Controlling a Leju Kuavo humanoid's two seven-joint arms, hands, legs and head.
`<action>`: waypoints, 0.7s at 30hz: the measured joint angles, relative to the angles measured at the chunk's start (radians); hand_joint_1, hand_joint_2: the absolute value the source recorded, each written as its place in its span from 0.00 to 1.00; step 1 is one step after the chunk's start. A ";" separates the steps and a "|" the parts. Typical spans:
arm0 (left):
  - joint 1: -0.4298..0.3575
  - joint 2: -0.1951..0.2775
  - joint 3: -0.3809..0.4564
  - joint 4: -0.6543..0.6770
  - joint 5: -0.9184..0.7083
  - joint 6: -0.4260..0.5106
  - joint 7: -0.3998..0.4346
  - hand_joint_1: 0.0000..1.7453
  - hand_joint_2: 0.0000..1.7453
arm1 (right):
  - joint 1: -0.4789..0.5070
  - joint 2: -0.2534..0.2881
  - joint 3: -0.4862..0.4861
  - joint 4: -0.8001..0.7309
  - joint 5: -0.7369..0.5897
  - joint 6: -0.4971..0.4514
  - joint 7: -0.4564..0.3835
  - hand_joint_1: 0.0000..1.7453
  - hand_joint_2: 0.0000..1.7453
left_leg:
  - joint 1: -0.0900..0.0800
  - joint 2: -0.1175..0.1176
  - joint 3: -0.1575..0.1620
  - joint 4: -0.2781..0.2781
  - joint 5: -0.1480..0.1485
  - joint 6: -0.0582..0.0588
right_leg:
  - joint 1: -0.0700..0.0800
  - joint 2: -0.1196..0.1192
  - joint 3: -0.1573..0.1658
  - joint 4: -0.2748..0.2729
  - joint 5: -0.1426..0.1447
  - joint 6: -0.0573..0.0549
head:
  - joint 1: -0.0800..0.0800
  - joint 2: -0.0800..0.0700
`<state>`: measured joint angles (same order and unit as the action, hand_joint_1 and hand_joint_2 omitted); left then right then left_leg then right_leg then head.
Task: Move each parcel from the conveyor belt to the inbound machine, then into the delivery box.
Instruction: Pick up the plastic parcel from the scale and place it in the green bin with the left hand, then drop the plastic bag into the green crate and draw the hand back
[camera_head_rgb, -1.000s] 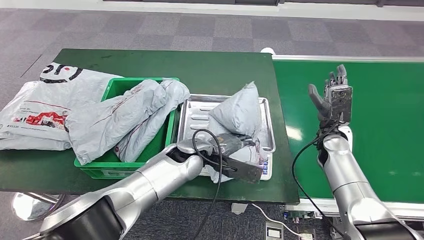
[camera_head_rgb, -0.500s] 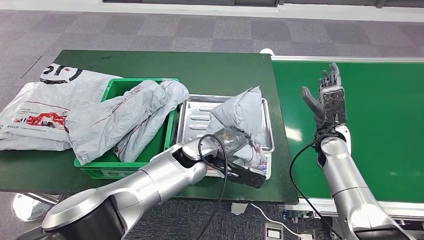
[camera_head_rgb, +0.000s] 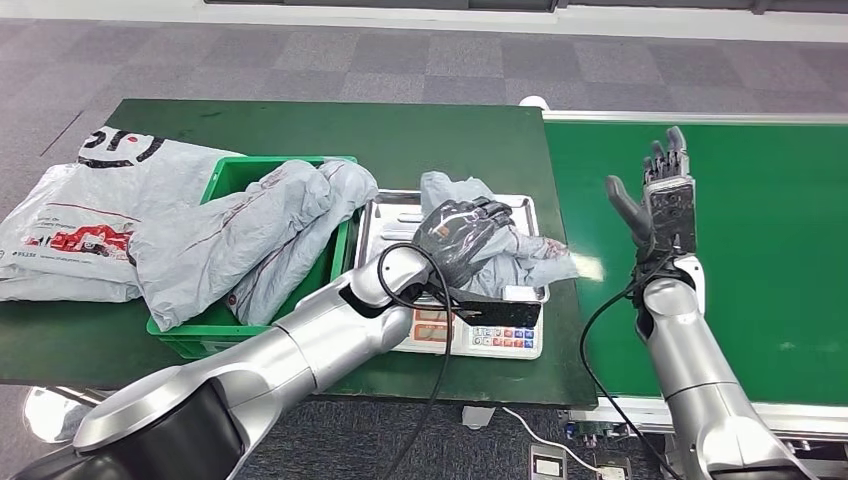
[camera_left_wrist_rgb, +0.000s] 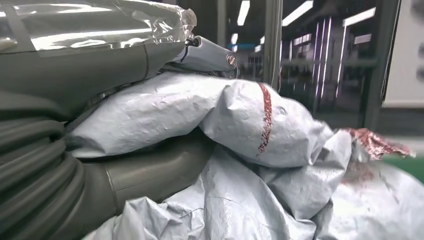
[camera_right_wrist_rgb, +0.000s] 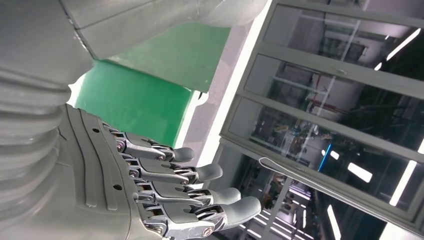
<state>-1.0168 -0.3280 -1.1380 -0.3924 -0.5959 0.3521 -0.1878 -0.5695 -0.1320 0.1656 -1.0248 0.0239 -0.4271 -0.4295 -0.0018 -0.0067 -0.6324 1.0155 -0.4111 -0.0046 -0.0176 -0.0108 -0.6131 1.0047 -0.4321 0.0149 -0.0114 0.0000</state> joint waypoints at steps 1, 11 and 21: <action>0.000 0.004 0.011 -0.009 0.002 0.024 -0.007 1.00 1.00 | 0.001 0.000 -0.001 0.000 0.000 0.001 -0.002 0.00 1.00 | 0.000 0.000 0.000 0.000 0.000 0.000 | 0.000 0.000 0.000 0.000 0.000 0.000 | 0.000 0.000; -0.017 0.047 0.128 -0.075 -0.070 0.187 -0.011 1.00 1.00 | 0.000 0.000 -0.001 0.006 -0.012 0.008 -0.033 0.00 1.00 | 0.000 0.001 -0.001 0.000 0.000 0.000 | 0.000 0.001 -0.001 0.001 0.000 0.000 | 0.000 0.000; -0.040 0.152 0.325 -0.047 -0.427 0.321 0.168 1.00 1.00 | -0.005 -0.006 -0.001 0.028 -0.040 -0.017 -0.024 0.00 1.00 | 0.000 0.001 -0.001 0.000 0.001 -0.001 | 0.000 0.001 -0.002 0.001 0.000 0.000 | 0.000 0.000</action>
<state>-1.0564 -0.1758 -0.8133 -0.4395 -1.0233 0.6732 -0.0196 -0.5743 -0.1384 0.1648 -0.9972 -0.0164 -0.4440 -0.4534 -0.0015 -0.0060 -0.6335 1.0153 -0.4104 -0.0055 -0.0175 -0.0099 -0.6150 1.0057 -0.4320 0.0147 -0.0114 0.0000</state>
